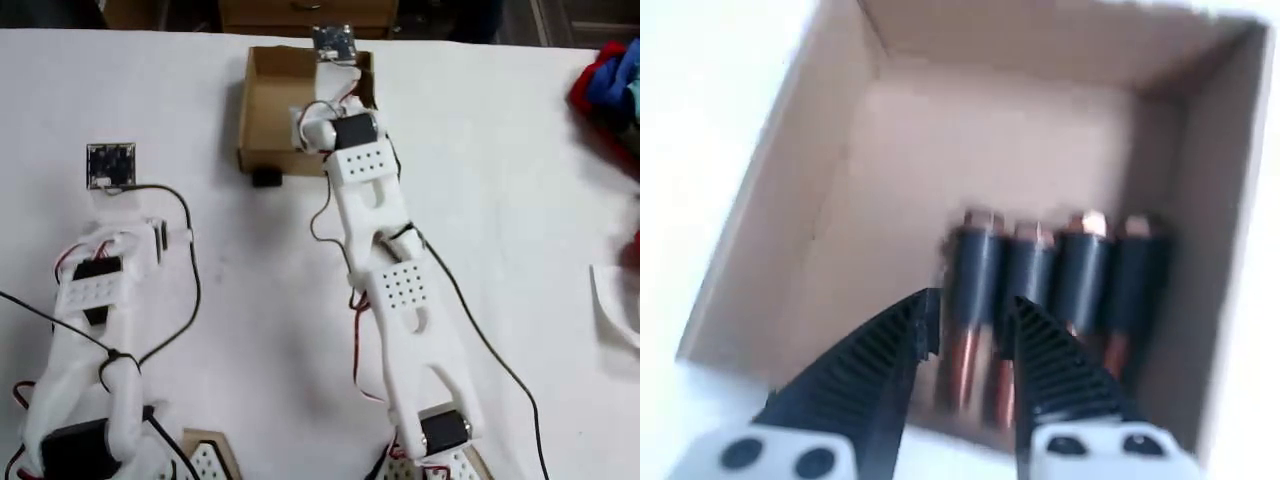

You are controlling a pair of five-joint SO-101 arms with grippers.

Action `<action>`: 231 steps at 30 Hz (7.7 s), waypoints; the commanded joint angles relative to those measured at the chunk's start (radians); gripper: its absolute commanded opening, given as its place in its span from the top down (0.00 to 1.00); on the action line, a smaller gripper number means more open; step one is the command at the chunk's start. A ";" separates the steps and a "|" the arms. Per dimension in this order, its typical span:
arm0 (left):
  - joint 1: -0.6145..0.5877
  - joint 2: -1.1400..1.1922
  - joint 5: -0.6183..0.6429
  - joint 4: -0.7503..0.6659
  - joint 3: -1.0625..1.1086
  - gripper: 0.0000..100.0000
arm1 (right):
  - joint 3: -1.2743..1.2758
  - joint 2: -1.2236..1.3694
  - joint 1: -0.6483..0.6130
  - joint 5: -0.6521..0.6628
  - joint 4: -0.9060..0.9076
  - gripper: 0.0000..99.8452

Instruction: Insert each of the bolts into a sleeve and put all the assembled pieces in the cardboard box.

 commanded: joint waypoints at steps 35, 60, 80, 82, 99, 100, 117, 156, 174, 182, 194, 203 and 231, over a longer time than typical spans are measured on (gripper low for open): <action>-0.009 -0.008 -0.002 -0.015 -0.010 0.84 | 0.021 0.154 -0.199 0.904 0.085 0.91; -0.009 -0.014 -0.002 -0.017 -0.012 0.84 | -0.020 0.030 -0.211 1.142 0.275 0.91; -0.009 -0.014 -0.002 -0.017 -0.012 0.84 | -0.009 0.081 -0.182 1.086 0.148 0.82; -0.009 -0.011 -0.002 -0.028 -0.012 0.84 | -0.009 0.081 -0.182 1.086 0.151 0.80; -0.009 -0.012 -0.002 -0.038 -0.007 0.84 | -0.003 0.165 -0.179 1.091 0.142 0.81; -0.009 -0.012 -0.002 -0.038 -0.007 0.84 | -0.003 0.162 -0.177 1.091 0.154 0.81; -0.009 -0.014 -0.002 -0.038 -0.007 0.84 | -0.054 0.028 -0.191 1.082 0.262 0.81; -0.011 -0.015 -0.002 -0.038 -0.007 0.84 | -0.052 -0.007 -0.251 0.841 0.397 0.91; -0.011 -0.015 0.000 -0.038 -0.007 0.84 | 0.858 -0.570 -0.254 0.566 0.337 0.76; -0.132 -0.015 0.236 -0.038 -0.010 0.84 | 0.827 -0.475 -0.254 0.252 -0.038 0.76; -0.152 -0.015 0.261 -0.038 -0.012 0.84 | 0.727 -0.277 -0.283 0.091 -0.297 0.76; -0.152 -0.015 0.261 -0.038 -0.012 0.84 | 0.474 -0.073 -0.285 0.094 -0.280 0.80; -0.152 -0.015 0.261 -0.038 -0.013 0.84 | 0.661 -0.381 -0.185 0.095 0.397 0.98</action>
